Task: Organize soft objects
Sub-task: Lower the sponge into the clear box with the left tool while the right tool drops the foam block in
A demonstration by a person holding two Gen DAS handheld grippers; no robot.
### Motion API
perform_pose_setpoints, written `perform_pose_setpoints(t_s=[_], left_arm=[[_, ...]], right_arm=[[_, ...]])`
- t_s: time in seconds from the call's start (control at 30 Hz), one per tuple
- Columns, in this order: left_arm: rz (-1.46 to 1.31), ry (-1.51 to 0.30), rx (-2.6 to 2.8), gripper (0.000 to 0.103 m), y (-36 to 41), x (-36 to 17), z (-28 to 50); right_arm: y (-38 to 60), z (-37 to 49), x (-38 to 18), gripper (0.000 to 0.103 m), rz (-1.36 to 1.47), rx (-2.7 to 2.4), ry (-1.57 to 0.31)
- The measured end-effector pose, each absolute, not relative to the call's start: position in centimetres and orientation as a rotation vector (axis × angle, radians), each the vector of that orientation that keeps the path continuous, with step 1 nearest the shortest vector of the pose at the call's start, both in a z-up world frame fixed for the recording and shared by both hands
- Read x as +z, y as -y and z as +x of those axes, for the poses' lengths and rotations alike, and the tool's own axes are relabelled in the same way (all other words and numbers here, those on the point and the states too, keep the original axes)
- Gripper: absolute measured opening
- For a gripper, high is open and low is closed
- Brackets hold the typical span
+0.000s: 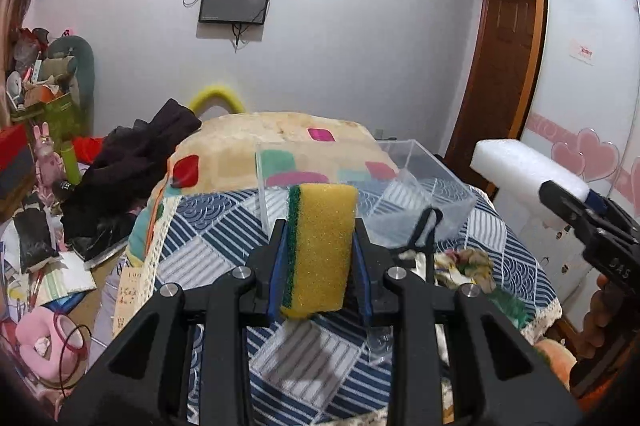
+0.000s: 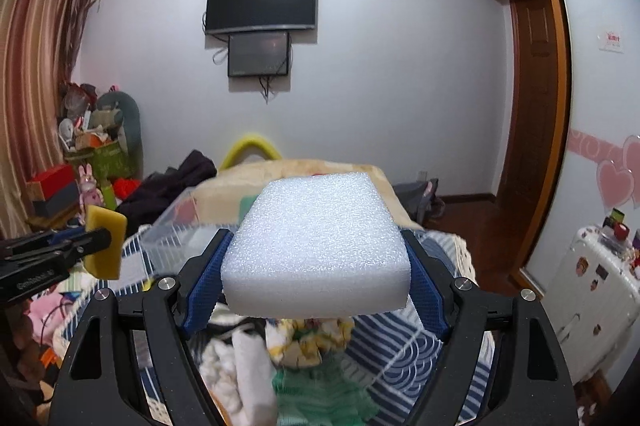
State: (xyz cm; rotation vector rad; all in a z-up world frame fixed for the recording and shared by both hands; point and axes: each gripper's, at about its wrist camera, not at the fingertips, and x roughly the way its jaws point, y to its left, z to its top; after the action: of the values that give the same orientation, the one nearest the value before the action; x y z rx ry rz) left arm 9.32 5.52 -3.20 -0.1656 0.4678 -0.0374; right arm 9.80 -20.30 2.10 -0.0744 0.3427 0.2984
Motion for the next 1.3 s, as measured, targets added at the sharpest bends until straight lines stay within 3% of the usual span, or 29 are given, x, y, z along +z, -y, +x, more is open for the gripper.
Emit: perform_pose_setpoints(t_s=[0.3, 0.57, 1.3], left_arm=[[-0.151, -0.484, -0.035, 0.030, -6.2, -1.4, 13.5], [-0.145, -0.564, -0.057, 0.030, -6.3, -1.8, 18.2], [-0.080, -0.799, -0.026, 0.030, -4.9, -8.2, 26.7]], right_arm=[[17.5, 11.8, 3.6, 0.079, -0.146, 0.297, -0.272], [15.6, 14.9, 2.8, 0.079, -0.201, 0.341, -0.317], [15.4, 21.9, -2.8, 0.079, -0.295, 0.407, -0.696]])
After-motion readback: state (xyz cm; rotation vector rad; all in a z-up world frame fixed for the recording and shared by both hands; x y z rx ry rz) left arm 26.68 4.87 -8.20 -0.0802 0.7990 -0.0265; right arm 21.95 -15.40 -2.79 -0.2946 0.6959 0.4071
